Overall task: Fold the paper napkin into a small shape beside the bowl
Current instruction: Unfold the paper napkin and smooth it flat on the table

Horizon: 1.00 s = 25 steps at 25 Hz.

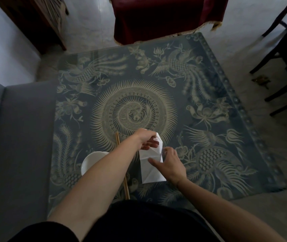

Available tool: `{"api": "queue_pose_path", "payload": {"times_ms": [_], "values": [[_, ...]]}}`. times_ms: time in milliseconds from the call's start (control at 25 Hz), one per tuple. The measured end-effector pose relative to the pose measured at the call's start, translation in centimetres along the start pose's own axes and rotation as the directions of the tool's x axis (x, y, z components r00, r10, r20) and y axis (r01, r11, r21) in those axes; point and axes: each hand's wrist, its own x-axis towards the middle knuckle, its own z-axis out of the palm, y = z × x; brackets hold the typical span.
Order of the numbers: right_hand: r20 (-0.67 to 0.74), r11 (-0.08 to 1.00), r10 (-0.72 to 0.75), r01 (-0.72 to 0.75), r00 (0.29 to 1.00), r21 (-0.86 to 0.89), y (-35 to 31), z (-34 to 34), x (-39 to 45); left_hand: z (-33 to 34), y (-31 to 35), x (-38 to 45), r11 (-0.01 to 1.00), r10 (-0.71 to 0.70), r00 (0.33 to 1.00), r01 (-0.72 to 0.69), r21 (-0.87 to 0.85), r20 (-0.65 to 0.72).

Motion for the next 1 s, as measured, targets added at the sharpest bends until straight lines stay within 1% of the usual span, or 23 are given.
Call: {"api": "queue_pose_path", "payload": {"times_ms": [80, 160, 240, 360, 400, 440, 480, 520, 560, 640, 680, 720, 760, 800, 880, 960, 1000], "values": [[0.004, 0.996, 0.083, -0.084, 0.997, 0.014, 0.3, -0.6, 0.5, 0.7, 0.6, 0.0, 1.0, -0.005, 1.0, 0.004, 0.031, 0.025], [-0.029, 0.99, 0.142, -0.142, 0.989, 0.014, 1.3, -1.4, 0.9, 1.4, 0.9, 0.3, 0.999, 0.012, 1.0, -0.013, 0.049, 0.025], [-0.049, 0.982, 0.185, -0.183, 0.981, 0.049, 2.6, -2.4, 1.1, 2.0, 0.9, 0.8, 0.997, 0.058, 0.998, -0.058, 0.042, 0.014], [-0.04, 0.97, 0.234, -0.23, 0.972, 0.079, 4.6, -3.9, 1.4, 2.8, 0.4, 1.6, 0.991, 0.132, 0.991, -0.132, 0.014, 0.016], [-0.039, 0.97, 0.235, -0.232, 0.971, 0.068, 5.2, -4.2, 1.6, 3.0, 0.1, 1.7, 0.986, 0.159, 0.987, -0.159, 0.04, -0.011], [-0.04, 0.973, 0.228, -0.226, 0.973, 0.049, 5.7, -4.5, 1.7, 3.0, -0.4, 1.7, 0.974, 0.207, 0.977, -0.2, 0.106, -0.057], [-0.044, 0.978, 0.21, -0.21, 0.977, 0.023, 6.0, -4.8, 1.7, 2.9, -1.1, 1.6, 0.943, 0.28, 0.955, -0.255, 0.216, -0.097], [-0.047, 0.982, 0.189, -0.19, 0.981, -0.017, 6.3, -4.9, 1.6, 2.7, -1.9, 1.5, 0.886, 0.359, 0.927, -0.303, 0.351, -0.105], [-0.054, 0.983, 0.163, -0.167, 0.985, -0.074, 6.5, -5.0, 1.5, 2.4, -3.0, 1.4, 0.804, 0.429, 0.9, -0.343, 0.487, -0.075], [-0.092, 0.964, 0.078, -0.098, 0.993, -0.245, 6.7, -5.1, 1.4, 1.8, -5.4, 1.1, 0.574, 0.529, 0.848, -0.385, 0.723, 0.032], [-0.114, 0.934, 0.003, -0.044, 0.994, -0.355, 6.8, -5.2, 1.3, 1.5, -6.5, 0.9, 0.448, 0.569, 0.818, -0.392, 0.803, 0.083], [-0.125, 0.89, -0.095, 0.028, 0.988, -0.455, 6.8, -5.3, 1.3, 1.2, -7.6, 0.7, 0.343, 0.598, 0.792, -0.388, 0.855, 0.119], [-0.113, 0.844, -0.197, 0.11, 0.974, -0.524, 6.6, -5.3, 1.4, 1.1, -8.5, 0.6, 0.27, 0.617, 0.775, -0.376, 0.886, 0.14], [-0.076, 0.806, -0.283, 0.194, 0.956, -0.56, 6.2, -5.3, 1.7, 1.1, -9.2, 0.7, 0.219, 0.623, 0.767, -0.361, 0.906, 0.155], [0.064, 0.734, -0.387, 0.349, 0.92, -0.582, 5.5, -4.9, 2.5, 1.3, -10.1, 1.0, 0.169, 0.584, 0.789, -0.348, 0.922, 0.191], [0.251, 0.633, -0.418, 0.478, 0.873, -0.609, 4.9, -4.0, 3.3, 1.9, -10.7, 1.3, 0.153, 0.496, 0.834, -0.358, 0.921, 0.242], [0.325, 0.579, -0.42, 0.525, 0.848, -0.624, 4.7, -3.6, 3.6, 2.2, -10.9, 1.5, 0.127, 0.468, 0.843, -0.36, 0.924, 0.264]]}}
